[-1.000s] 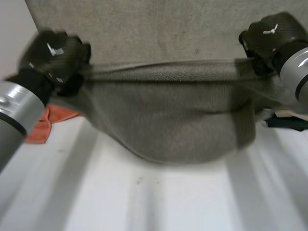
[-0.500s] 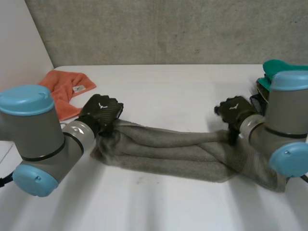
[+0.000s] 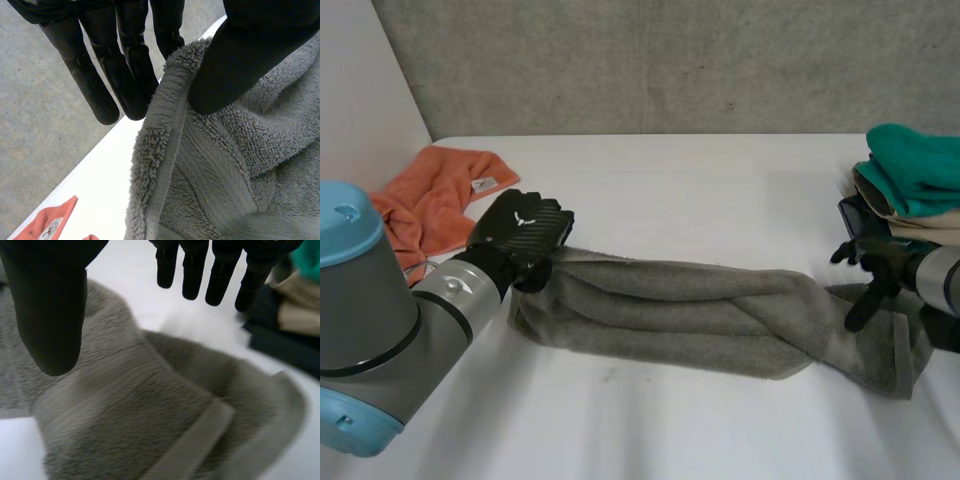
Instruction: Fold the laundry.
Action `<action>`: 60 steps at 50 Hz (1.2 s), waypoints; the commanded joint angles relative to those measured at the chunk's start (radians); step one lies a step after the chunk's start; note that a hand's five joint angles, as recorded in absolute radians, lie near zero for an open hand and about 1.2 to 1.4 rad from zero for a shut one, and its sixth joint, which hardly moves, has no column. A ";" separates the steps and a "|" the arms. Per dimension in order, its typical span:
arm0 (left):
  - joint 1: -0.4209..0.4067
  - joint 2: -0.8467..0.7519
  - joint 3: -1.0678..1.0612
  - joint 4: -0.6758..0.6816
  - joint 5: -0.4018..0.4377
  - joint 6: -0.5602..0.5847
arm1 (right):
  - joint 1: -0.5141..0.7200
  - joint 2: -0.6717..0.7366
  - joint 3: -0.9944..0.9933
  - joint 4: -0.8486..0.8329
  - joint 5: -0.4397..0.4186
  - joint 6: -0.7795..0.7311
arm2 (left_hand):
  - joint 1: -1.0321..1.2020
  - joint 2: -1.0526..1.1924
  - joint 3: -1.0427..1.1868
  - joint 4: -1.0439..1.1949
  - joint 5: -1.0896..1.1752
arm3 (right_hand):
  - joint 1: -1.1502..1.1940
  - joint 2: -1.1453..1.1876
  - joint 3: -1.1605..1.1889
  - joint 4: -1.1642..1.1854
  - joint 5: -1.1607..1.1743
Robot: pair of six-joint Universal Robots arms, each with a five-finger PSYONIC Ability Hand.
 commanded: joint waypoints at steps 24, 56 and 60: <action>0.059 -0.131 0.246 0.253 0.003 0.015 | 0.102 0.116 -0.246 -0.386 0.067 -0.155 | 0.259 0.241 0.241 0.242 0.232 | 1.064 1.061 1.047 1.045 1.038; 0.148 -0.202 0.023 0.485 0.037 -0.011 | 0.176 0.139 0.062 -0.801 0.019 -0.376 | 0.288 0.270 0.270 0.271 0.261 | 1.064 1.061 1.047 1.045 1.038; 0.138 -0.180 -0.062 0.476 0.037 0.000 | 0.173 0.146 0.094 -0.709 0.019 -0.356 | 0.288 0.270 0.270 0.271 0.261 | 1.064 1.061 1.047 1.045 1.038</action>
